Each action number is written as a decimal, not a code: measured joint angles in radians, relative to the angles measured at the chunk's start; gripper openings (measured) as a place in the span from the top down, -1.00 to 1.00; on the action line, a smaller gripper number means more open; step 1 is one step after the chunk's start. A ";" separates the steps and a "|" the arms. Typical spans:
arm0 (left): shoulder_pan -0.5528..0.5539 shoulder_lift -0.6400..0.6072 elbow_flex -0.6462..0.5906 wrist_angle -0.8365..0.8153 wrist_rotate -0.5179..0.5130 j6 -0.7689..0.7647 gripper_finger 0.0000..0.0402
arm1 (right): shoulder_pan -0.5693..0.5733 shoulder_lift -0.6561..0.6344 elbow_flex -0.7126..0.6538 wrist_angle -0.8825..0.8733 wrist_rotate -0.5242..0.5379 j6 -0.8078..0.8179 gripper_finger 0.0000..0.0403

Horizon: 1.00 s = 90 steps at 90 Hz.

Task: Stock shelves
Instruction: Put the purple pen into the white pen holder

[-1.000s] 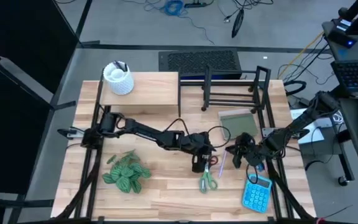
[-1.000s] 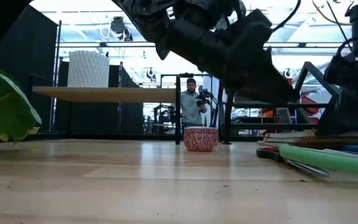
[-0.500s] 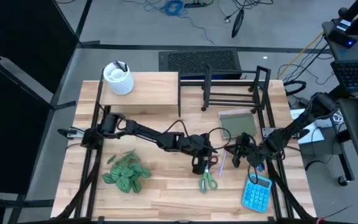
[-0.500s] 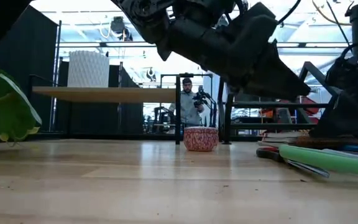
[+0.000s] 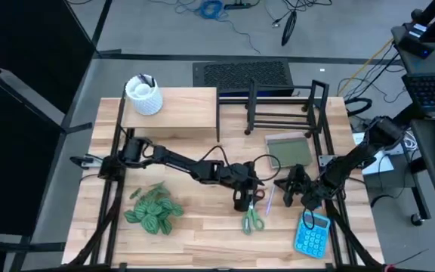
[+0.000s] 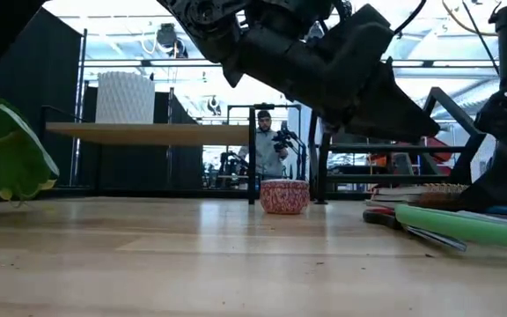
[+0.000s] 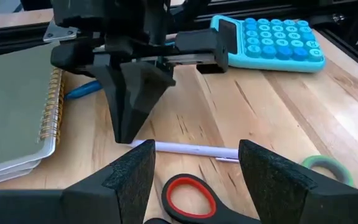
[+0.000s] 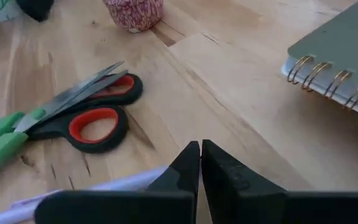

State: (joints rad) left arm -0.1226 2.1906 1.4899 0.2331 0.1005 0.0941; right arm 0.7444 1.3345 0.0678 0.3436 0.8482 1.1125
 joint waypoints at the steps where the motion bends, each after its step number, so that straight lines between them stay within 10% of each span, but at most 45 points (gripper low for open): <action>1: 0.000 0.000 0.000 0.000 0.000 0.000 -0.09 | 0.000 0.003 0.000 0.002 0.001 0.001 1.00; 35: -0.007 0.036 0.000 0.031 -0.004 0.276 -0.09 | 0.000 0.049 0.001 0.033 0.008 0.002 1.00; 66: -0.031 0.037 0.103 -0.115 -0.054 -0.276 -0.09 | -0.001 0.049 0.001 0.033 -0.001 0.002 1.00; 90: -0.043 0.110 0.337 -0.417 -0.138 -0.376 -0.09 | -0.001 0.049 0.001 0.036 -0.012 -0.001 1.00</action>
State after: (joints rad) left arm -0.1658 2.3006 1.8268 -0.1842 -0.0372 -0.2817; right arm 0.7437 1.3834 0.0689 0.3799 0.8363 1.1113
